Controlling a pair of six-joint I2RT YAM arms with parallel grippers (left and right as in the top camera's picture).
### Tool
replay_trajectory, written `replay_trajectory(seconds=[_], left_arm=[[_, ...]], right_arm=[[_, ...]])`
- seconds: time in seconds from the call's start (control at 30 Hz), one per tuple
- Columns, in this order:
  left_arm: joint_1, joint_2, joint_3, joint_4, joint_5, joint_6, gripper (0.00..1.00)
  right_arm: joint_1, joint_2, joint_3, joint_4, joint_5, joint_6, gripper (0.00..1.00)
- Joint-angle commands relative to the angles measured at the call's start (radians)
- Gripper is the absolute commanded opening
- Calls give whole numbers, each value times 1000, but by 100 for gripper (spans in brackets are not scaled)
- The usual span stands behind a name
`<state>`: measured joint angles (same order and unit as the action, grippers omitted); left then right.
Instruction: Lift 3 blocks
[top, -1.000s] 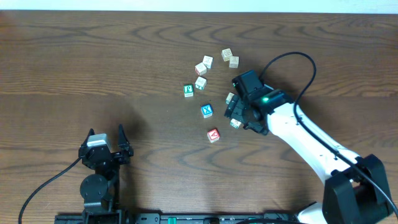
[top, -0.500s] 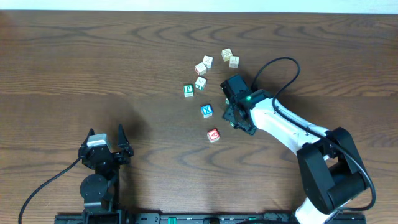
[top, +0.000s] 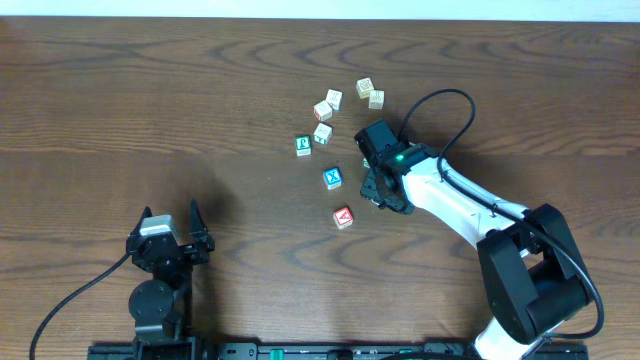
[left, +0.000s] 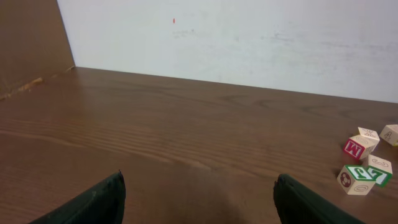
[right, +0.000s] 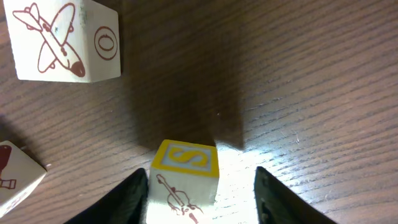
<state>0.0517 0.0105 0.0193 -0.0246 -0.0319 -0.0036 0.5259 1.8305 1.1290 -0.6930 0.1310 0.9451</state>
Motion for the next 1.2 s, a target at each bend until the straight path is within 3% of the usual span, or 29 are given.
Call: replay_trajectory(seconds=[0.0,0.2,0.97,1.03,1.17], left_arm=[[2,-5,-15,-43,-5,-9,77],[2,-5,-15,-43,-5,-9,77],[2,-5,-15,-43,-5,-10,77],[2,-5,-15,-43,-5,-9,77],[2,-5,-15,-43,-5,-10,77]], right_arm=[[11,2,14,-3,14,-40,45],[39,2,14,2,16,-92,36],[85,2,13,-36,29,-364,25],[85,2,13,-45,28,-364,27],[85,2,13,-45,-2,-362,49]])
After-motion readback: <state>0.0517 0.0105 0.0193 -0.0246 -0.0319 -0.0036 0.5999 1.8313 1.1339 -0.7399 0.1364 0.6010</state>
